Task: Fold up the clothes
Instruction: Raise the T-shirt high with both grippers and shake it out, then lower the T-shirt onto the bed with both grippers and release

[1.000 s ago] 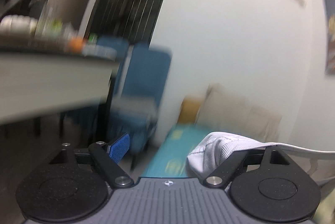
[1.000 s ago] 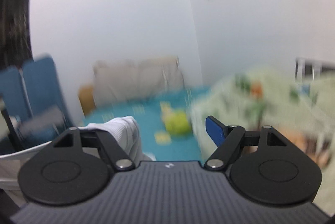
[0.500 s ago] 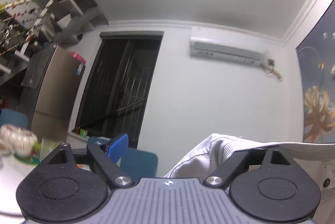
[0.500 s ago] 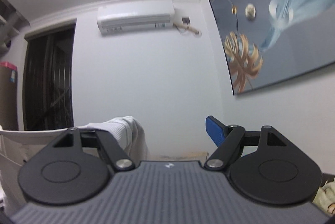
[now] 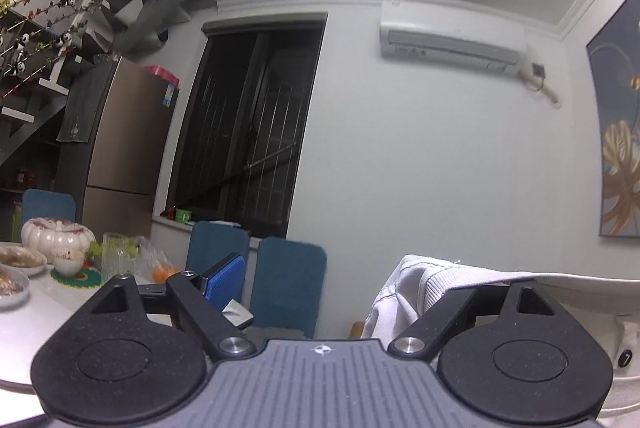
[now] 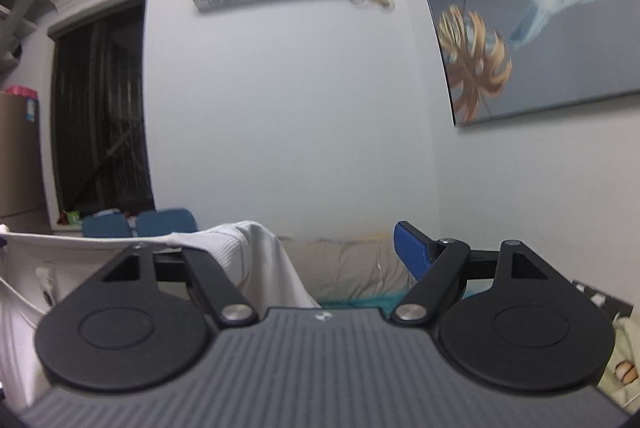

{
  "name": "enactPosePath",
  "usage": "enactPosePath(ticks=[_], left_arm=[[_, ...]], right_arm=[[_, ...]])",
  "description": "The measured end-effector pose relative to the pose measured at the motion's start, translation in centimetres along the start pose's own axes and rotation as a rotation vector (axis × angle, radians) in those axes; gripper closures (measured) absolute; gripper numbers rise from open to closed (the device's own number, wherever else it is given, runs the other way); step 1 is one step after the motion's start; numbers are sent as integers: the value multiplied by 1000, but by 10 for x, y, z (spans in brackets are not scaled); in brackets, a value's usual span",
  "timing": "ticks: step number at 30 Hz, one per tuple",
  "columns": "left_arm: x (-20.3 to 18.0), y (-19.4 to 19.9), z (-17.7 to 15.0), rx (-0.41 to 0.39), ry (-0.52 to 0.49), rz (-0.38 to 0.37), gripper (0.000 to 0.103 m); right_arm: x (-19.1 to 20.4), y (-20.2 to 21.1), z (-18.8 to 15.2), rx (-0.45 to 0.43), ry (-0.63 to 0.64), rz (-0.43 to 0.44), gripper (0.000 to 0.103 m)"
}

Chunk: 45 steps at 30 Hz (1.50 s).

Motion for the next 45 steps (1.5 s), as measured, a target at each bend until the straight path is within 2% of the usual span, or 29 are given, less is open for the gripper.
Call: enactPosePath(ticks=[8, 10, 14, 18, 22, 25, 27, 30, 33, 35, 38, 40, 42, 45], left_arm=[[-15, -177, -130, 49, -73, 53, 14], [-21, -221, -169, 39, -74, 78, 12], [-32, -314, -280, 80, -86, 103, 10], [-37, -400, -426, 237, -119, 85, 10], [-42, -454, -567, 409, -168, 58, 12], [-44, -484, -648, 548, -221, 34, 12], [-40, -500, -683, 643, -266, 12, 14], [-45, -516, -709, 778, -315, -111, 14], [-58, -518, -707, 848, -330, -234, 10], [-57, -517, -690, 819, -286, -274, 7], [-52, -501, -657, 763, -211, -290, 3], [-47, -483, -629, 688, -210, -304, 2], [-33, -452, -602, 627, -218, -293, 0], [-2, -391, -569, 588, -195, -272, 0]], right_arm=[[4, -192, -92, 105, -22, -4, 25], [4, -244, -120, 125, -42, -9, 22], [-1, -351, -200, 208, -85, -21, 22], [-11, -448, -309, 349, -85, -37, 22], [-23, -519, -423, 487, -32, -56, 22], [-30, -555, -492, 594, -51, -42, 22], [-27, -578, -523, 700, -76, 49, 21], [1, -594, -550, 833, -38, 233, 21], [27, -595, -544, 829, -9, 369, 18], [33, -593, -530, 783, -69, 390, 18], [27, -586, -508, 683, -170, 336, 18], [26, -575, -497, 641, -201, 311, 18], [24, -562, -488, 602, -202, 292, 18], [22, -539, -481, 599, -222, 287, 18]])
Point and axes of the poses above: each gripper's, at about its wrist camera, not at the fingertips, and y roughly against the way its jaws point, x to its left, z to its top, the point moved 10 cm from there along -y, roughly the way its jaws point, and after that the axes turned 6 degrees about y, right-handed, at the moved point
